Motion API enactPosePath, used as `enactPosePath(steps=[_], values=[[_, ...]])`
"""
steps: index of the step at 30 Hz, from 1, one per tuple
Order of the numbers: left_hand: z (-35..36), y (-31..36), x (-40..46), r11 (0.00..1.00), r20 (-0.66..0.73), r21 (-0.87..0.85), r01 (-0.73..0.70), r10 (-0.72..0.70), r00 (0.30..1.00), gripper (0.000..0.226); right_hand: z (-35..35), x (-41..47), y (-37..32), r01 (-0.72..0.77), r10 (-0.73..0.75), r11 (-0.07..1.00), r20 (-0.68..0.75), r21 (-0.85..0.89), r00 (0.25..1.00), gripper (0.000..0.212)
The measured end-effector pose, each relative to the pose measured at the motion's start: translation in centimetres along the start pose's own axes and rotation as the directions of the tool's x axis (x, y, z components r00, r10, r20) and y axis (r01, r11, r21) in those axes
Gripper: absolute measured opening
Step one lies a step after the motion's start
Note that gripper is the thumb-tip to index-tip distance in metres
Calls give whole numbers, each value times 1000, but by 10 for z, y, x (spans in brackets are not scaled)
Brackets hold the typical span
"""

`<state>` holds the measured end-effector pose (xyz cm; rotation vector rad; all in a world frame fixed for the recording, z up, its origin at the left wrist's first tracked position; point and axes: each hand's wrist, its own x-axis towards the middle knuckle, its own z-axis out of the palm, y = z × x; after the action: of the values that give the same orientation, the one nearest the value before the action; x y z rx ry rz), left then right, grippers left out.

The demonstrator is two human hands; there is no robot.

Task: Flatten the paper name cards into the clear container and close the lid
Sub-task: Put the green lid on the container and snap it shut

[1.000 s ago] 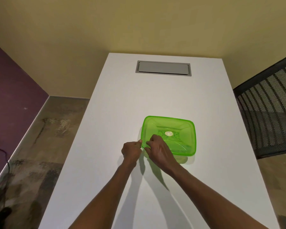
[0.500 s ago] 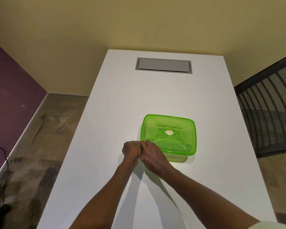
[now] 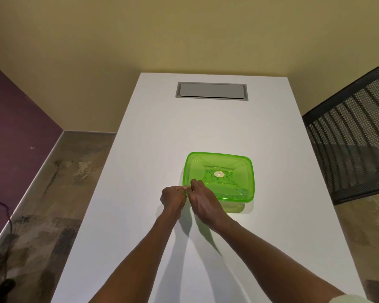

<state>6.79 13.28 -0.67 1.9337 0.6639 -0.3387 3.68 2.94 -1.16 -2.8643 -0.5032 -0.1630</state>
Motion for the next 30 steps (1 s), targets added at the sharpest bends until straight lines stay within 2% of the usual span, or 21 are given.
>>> enactPosePath(steps=[2, 3, 4, 7, 11, 13, 15, 18, 22, 26, 28, 30], values=[[2, -3, -2, 996, -40, 63, -61, 63, 997, 34, 0, -4, 8, -105, 108, 987, -15, 123, 994, 9], [4, -4, -4, 993, -76, 87, -81, 88, 993, 25, 3, -6, 13, -181, 188, 965, -23, 189, 982, 10], [5, -3, -8, 990, -117, 106, -94, 106, 987, 20, 4, -10, 18, -269, 286, 923, -20, 277, 958, 11], [11, 2, -27, 962, -193, 186, -201, 236, 952, 38, -6, -23, 34, -481, 549, 711, 22, 513, 836, 10], [34, 9, -49, 827, -62, 274, -492, 525, 849, 39, -21, -51, 64, -529, 675, 668, -128, 523, 727, 5], [49, 14, -56, 747, 36, 293, -597, 615, 787, 39, -24, -62, 82, -596, 771, 573, -122, 563, 625, 15], [65, 17, -61, 656, 184, 324, -682, 663, 725, 42, -24, -69, 99, -693, 852, 449, -36, 565, 522, 29], [87, 18, -65, 471, 329, 420, -775, 718, 614, 47, -20, -73, 120, -779, 901, 295, 111, 554, 420, 42], [100, 26, -74, 265, 433, 606, -750, 680, 591, 50, -14, -78, 134, -810, 886, 186, 262, 556, 383, 35], [110, 30, -72, 221, 483, 656, -722, 611, 627, 26, -14, -77, 139, -785, 875, 49, 352, 617, 332, 28], [111, 31, -71, 216, 486, 665, -715, 602, 634, 27, -17, -75, 141, -760, 855, -12, 401, 649, 329, 22], [113, 32, -71, 234, 489, 635, -736, 617, 617, 26, -22, -73, 143, -768, 835, -25, 436, 640, 336, 20]])
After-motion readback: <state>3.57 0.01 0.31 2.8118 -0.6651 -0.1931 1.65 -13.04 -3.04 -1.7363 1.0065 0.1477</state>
